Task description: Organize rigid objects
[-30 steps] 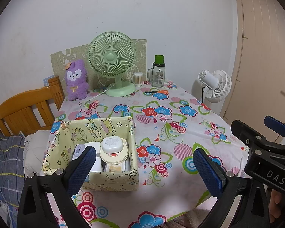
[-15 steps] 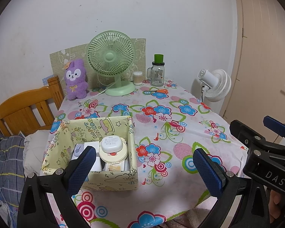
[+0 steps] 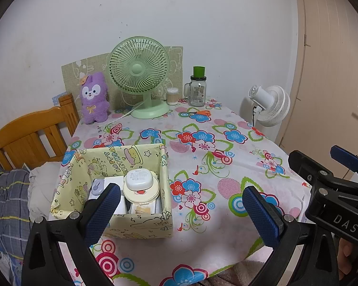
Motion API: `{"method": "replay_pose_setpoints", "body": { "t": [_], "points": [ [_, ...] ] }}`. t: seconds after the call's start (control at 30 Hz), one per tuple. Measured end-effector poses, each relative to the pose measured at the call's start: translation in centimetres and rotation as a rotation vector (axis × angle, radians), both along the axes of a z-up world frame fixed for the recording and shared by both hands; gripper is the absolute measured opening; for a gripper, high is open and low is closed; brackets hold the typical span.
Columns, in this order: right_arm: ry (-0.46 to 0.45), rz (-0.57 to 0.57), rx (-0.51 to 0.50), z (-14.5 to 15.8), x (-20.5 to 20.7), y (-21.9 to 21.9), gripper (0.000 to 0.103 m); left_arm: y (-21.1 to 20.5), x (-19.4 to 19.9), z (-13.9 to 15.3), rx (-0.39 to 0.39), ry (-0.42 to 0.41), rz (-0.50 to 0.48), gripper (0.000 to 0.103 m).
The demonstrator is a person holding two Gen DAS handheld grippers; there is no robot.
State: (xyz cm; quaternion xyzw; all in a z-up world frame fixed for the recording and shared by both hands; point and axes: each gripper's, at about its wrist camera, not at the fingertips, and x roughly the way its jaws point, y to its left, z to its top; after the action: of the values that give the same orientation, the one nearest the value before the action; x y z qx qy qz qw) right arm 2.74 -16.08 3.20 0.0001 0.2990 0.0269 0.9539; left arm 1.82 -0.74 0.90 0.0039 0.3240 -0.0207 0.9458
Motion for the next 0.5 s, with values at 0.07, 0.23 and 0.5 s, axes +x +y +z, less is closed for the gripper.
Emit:
{"method": "replay_pose_setpoints", "body": {
  "t": [0.07, 0.23, 0.5],
  "points": [
    [0.0, 0.0, -0.001, 0.01, 0.02, 0.0, 0.097, 0.0, 0.0, 0.0, 0.0, 0.0, 0.0, 0.103],
    [0.002, 0.0, 0.0, -0.03, 0.02, 0.05, 0.097, 0.04, 0.0, 0.02, 0.0, 0.001, 0.0, 0.103],
    [0.002, -0.001, 0.0, -0.06, 0.0, 0.05, 0.097, 0.05, -0.01, 0.0, -0.002, 0.002, 0.0, 0.103]
  ]
}}
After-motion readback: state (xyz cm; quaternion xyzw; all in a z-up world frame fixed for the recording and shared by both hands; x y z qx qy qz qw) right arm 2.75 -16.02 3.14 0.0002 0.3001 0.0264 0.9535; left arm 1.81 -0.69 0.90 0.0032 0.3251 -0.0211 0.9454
